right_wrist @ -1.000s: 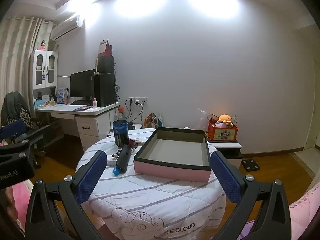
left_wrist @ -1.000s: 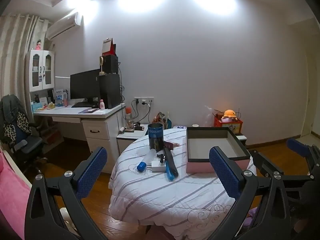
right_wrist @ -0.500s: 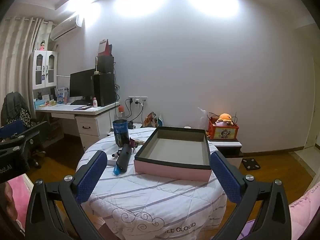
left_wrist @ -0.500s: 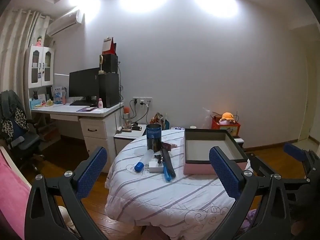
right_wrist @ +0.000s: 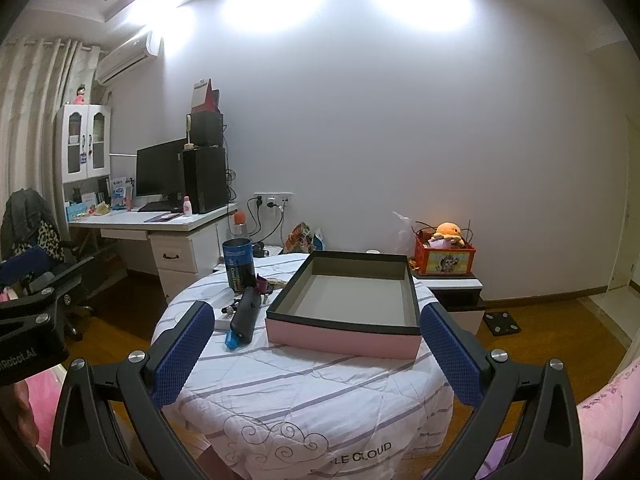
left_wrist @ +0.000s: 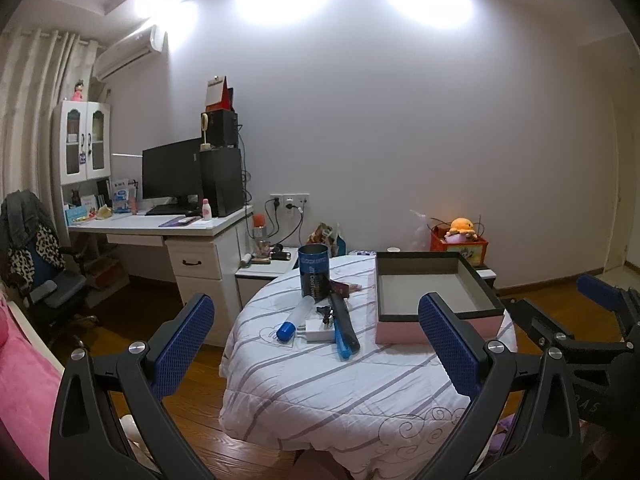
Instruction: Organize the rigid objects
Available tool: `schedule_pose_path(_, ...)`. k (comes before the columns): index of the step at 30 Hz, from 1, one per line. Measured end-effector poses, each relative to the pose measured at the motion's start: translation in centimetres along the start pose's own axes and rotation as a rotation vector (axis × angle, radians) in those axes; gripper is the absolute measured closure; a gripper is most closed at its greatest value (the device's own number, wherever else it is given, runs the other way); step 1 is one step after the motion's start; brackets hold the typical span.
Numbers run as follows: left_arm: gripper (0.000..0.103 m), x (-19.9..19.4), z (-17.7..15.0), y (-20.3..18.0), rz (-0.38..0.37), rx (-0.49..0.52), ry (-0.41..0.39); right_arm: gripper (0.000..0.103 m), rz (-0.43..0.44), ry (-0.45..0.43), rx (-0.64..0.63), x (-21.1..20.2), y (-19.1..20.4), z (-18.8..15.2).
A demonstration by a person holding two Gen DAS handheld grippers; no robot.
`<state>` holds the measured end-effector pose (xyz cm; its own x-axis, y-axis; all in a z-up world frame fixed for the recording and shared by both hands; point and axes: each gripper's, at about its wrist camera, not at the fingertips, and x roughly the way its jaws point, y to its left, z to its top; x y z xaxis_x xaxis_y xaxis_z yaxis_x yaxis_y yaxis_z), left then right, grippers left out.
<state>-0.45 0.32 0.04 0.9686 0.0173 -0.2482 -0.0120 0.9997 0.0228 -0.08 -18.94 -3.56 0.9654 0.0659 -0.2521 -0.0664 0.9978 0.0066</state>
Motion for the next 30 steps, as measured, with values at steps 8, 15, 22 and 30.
schedule_pose_path(8,0.000,0.26,-0.29,-0.04,0.009,0.011,0.007,0.000,0.005,0.007,0.003,0.01,0.01,-0.05)
schedule_pose_path(15,0.000,0.41,-0.37,-0.20,0.011,0.011,0.010,0.000,0.005,0.013,0.007,-0.11,0.09,-0.15)
schedule_pose_path(22,0.000,0.56,-0.42,-0.26,0.014,0.016,0.015,0.000,0.003,0.018,0.012,0.01,-0.05,-0.22)
schedule_pose_path(30,0.000,0.63,-0.50,-0.26,0.017,0.014,0.014,0.000,0.002,0.020,0.014,0.09,-0.13,-0.21)
